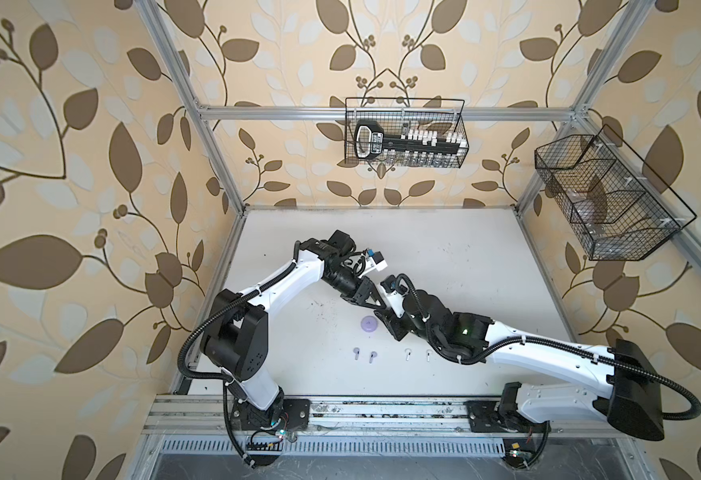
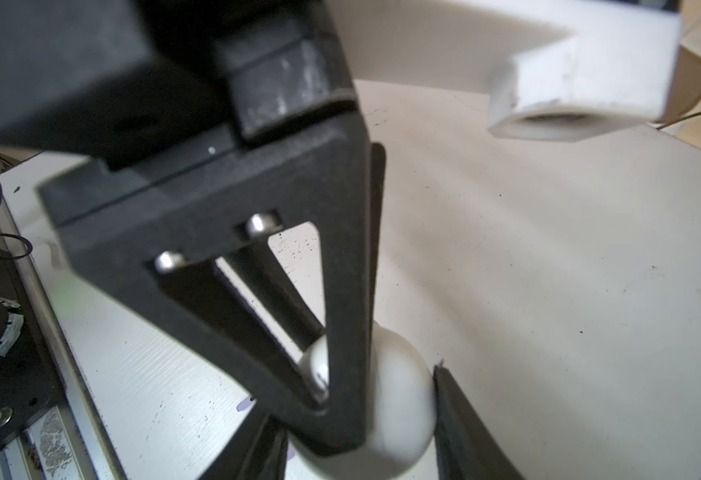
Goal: Insert the wireless bluetooth earbuds into the charging case
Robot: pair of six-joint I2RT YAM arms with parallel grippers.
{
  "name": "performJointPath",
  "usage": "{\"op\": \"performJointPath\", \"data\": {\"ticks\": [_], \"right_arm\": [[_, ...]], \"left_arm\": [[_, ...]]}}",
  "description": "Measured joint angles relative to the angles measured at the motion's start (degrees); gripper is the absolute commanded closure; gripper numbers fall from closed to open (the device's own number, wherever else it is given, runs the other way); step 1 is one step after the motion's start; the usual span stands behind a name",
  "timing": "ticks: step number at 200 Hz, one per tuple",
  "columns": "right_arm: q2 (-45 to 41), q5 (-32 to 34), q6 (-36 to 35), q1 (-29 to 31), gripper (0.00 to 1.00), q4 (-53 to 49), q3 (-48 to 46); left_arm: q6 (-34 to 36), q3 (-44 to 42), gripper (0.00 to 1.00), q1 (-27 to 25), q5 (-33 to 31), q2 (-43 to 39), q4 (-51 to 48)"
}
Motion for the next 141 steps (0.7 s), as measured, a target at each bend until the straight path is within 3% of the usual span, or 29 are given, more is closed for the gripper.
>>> {"op": "performJointPath", "data": {"ticks": [20,46,73,109,141], "right_arm": [[0.00,0.02,0.00,0.00,0.69,-0.15,0.00],[-0.02,0.33,0.04,0.00,0.42,-0.20,0.00],[-0.72,1.09,0.37,-0.28,0.26,-0.26,-0.04],[-5.84,2.38,1.73,0.07,0.21,-0.90,-1.33],[-15.32,4.92,7.28,-0.09,0.18,-3.56,-3.50]], "left_arm": [[0.04,0.17,0.87,0.00,0.15,0.26,-0.35],[0.33,0.87,0.88,0.00,0.35,0.94,-1.11],[2.05,1.62,0.88,-0.66,0.87,1.68,-1.70],[3.50,3.08,0.87,-1.14,0.87,2.05,-2.01],[5.18,3.23,0.81,-1.14,-0.37,2.38,-1.57]]}}
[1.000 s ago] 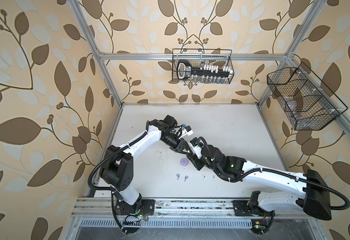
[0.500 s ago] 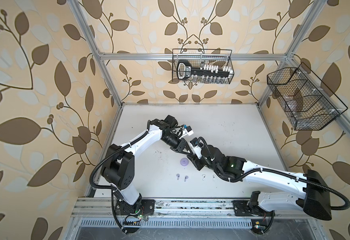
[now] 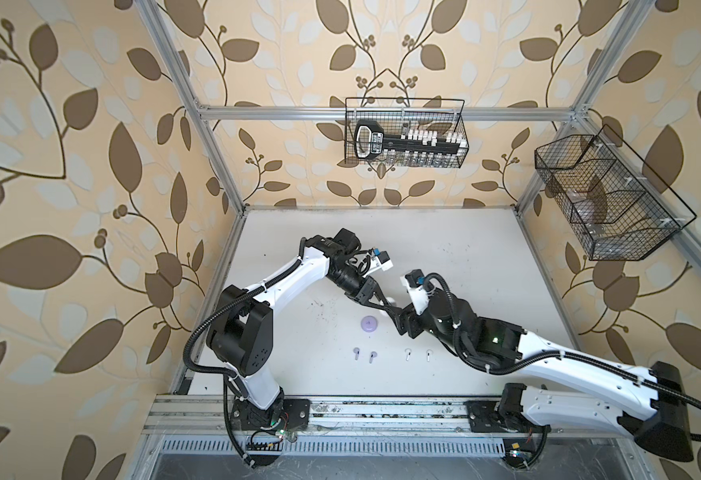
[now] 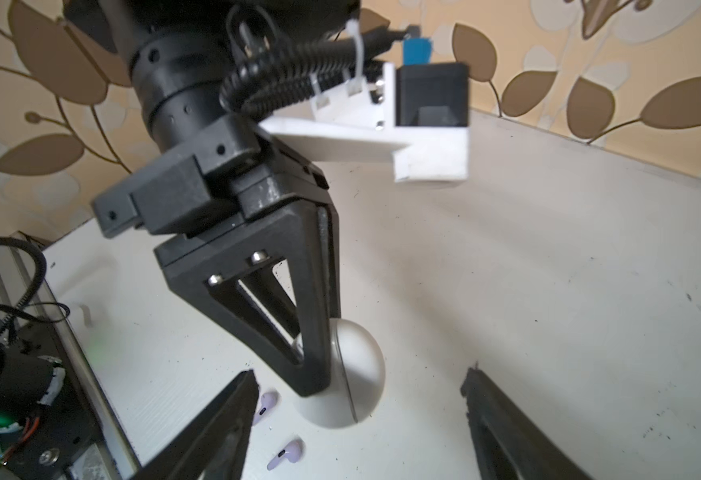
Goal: Insert the wireless bluetooth earbuds into the charging case
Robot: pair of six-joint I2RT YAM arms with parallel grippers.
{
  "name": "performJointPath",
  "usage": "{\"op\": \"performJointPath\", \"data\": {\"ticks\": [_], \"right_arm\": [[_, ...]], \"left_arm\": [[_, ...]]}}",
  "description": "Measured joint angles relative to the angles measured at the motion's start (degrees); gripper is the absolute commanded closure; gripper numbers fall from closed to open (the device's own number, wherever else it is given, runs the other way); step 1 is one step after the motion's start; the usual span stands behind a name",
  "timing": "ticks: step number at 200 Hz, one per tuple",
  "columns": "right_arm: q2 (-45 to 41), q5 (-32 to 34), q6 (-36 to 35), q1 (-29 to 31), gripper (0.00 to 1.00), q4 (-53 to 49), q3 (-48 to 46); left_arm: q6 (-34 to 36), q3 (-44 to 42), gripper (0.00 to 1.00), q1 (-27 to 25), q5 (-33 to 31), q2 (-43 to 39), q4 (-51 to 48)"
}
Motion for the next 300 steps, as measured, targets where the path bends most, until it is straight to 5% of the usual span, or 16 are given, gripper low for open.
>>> {"op": "performJointPath", "data": {"ticks": [35,77,167,300], "right_arm": [[-7.45,-1.86,8.85,-6.27,0.21,-3.80,-3.85],[-8.04,-12.04,16.09,-14.53,0.22,-5.03,-9.73],[-2.27,-22.60,22.40,-15.56,0.23,-0.46,-12.87],[6.29,-28.39,25.24,-22.10,0.25,4.68,-12.76]], "left_arm": [[2.32,-5.22,0.80,0.00,0.09,-0.04,7.91],[1.81,-16.24,0.80,-0.13,-0.87,-1.25,22.97],[1.40,-28.87,0.89,-0.83,-6.05,-7.28,52.52],[8.20,-31.30,0.94,-7.06,-15.02,-6.67,63.56]]}}
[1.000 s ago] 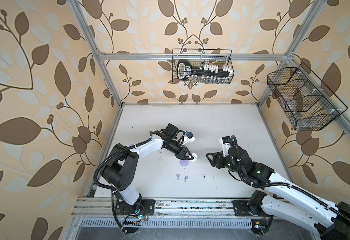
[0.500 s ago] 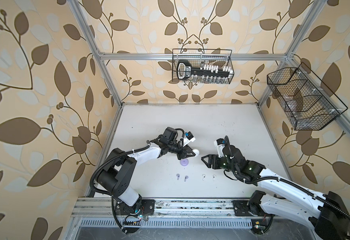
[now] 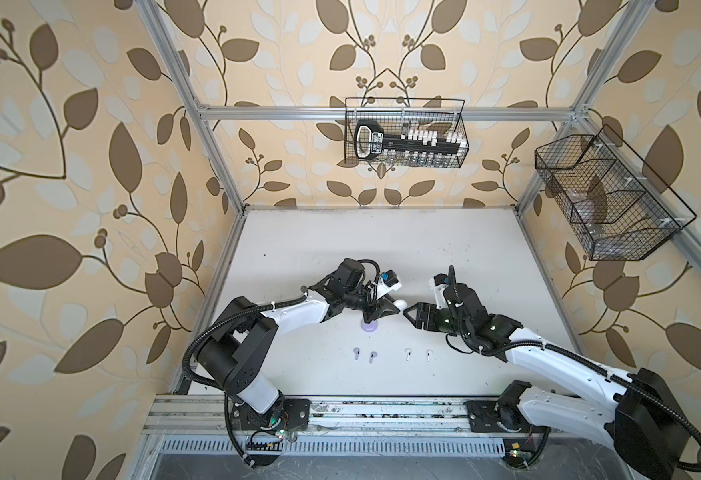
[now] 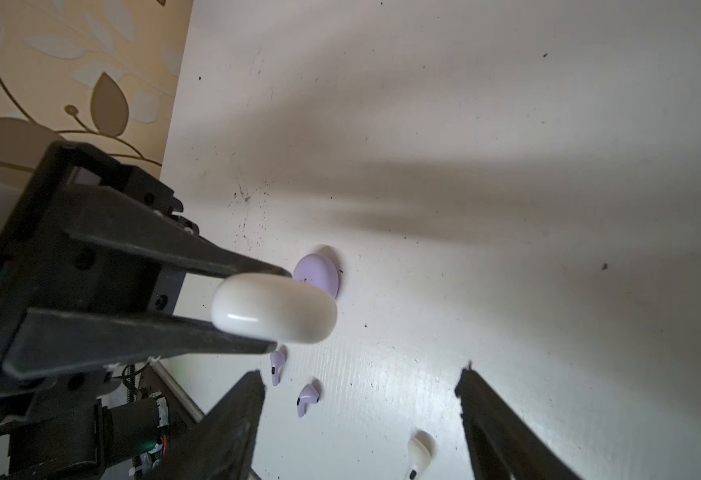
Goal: Insert the wireless bluetooth earbuds into the charging case
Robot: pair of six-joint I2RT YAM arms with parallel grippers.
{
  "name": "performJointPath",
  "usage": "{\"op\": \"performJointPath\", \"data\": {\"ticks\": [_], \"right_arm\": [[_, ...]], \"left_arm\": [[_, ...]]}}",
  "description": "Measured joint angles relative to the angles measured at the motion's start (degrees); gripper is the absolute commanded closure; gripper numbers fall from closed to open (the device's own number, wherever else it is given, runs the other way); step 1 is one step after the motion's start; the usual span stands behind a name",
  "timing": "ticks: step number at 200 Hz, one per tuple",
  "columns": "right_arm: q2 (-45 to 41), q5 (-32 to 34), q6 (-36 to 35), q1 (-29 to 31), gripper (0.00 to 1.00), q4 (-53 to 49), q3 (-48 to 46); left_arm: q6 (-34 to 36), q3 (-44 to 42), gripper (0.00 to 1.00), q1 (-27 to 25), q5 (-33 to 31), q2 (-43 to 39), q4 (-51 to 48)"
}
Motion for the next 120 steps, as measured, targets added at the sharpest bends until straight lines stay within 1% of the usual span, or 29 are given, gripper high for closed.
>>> {"op": "performJointPath", "data": {"ticks": [36,75,120], "right_arm": [[1.29,-1.33,0.15,-0.98,0.26,1.22,0.00],[2.40,-2.38,0.11,-1.53,0.26,1.64,-0.02],[2.78,-4.31,-0.90,-5.90,0.27,1.68,0.00]], "left_arm": [[1.95,0.00,0.95,-0.90,-1.07,0.00,-0.02],[2.27,0.00,0.96,-1.18,-1.92,0.00,-0.07],[2.36,0.00,0.98,-1.27,-2.60,0.00,-0.66]]}}
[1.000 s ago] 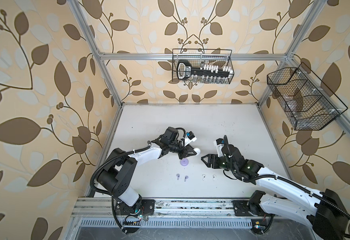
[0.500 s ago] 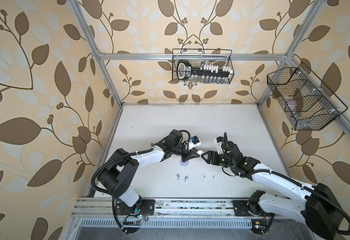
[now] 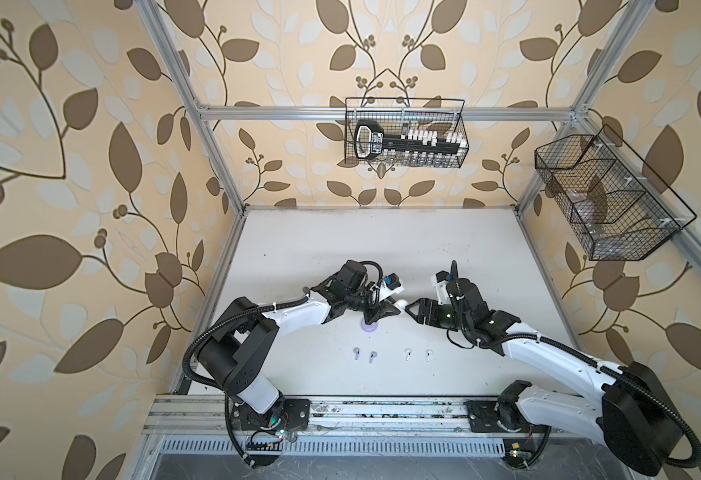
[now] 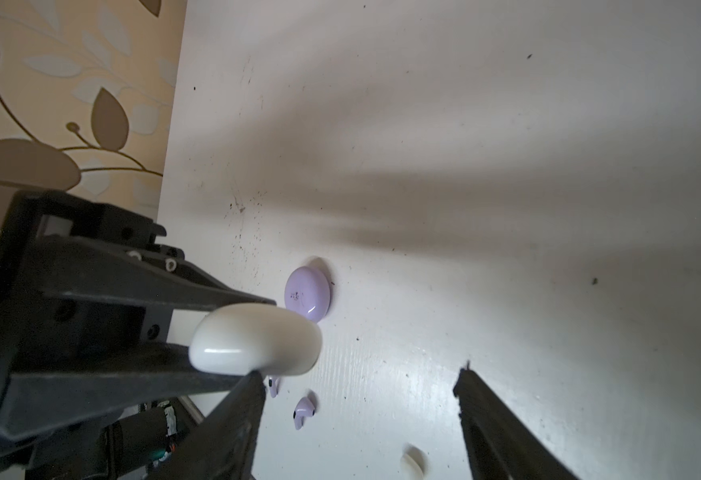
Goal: Insert the wireless bluetooth earbuds into the charging case
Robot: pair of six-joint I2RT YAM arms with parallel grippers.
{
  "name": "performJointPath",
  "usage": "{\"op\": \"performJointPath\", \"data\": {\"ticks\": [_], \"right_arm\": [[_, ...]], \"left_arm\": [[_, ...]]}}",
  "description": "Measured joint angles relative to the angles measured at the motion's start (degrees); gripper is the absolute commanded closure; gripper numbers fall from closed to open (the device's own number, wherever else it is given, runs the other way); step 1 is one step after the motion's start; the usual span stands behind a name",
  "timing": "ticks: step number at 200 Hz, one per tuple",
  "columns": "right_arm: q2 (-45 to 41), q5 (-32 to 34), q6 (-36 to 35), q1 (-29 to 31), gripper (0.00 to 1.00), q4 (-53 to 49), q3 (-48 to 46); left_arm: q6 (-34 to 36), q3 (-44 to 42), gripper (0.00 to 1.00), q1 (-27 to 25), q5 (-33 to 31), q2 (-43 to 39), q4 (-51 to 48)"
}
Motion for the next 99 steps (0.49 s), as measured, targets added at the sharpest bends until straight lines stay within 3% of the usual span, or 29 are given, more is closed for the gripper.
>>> {"op": "performJointPath", "data": {"ticks": [69,99], "right_arm": [[1.75,-0.68,-1.60,-2.14,0.27,-0.02,1.60],[-1.42,-0.15,-2.45,-2.34,0.26,-2.91,1.60]], "left_arm": [[0.72,0.00,0.99,-2.19,0.98,0.20,-1.29],[0.74,0.00,1.00,-2.21,0.79,0.22,-0.92]]}}
